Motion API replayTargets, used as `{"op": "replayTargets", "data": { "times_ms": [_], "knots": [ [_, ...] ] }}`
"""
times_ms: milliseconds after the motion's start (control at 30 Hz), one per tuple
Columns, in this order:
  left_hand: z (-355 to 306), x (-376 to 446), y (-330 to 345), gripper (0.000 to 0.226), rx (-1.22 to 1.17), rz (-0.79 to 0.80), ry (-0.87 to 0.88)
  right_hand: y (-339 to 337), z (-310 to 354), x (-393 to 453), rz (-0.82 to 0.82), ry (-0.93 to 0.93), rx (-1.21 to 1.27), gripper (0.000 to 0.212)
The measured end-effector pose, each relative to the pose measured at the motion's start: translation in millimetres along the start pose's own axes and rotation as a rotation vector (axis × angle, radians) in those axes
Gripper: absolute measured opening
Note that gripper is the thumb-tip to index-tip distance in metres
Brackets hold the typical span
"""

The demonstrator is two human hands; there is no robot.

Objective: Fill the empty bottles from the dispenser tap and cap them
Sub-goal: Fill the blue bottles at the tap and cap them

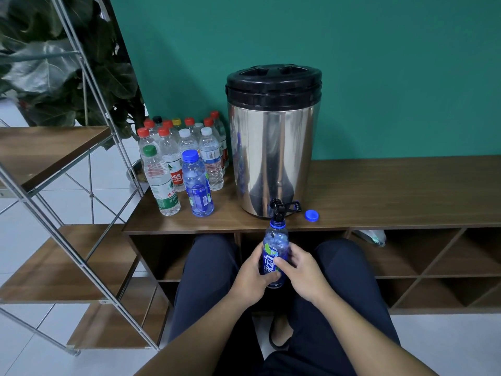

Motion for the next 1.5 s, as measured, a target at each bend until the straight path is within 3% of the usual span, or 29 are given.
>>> {"op": "replayTargets", "data": {
  "times_ms": [1500],
  "knots": [
    [-3.6, -2.0, 3.5, 0.081, -0.033, 0.012, 0.011, -2.6, 2.1, -2.8, -0.013, -0.012, 0.012, 0.037]
  ]
}}
Point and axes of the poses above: each hand's wrist, its own x-axis towards the middle knuckle, its own y-axis out of the palm, z = x × y, the point moved 5 cm from there along x, towards the middle knuckle, and after that the axes turned 15 degrees about -y, right-handed, at the moved point
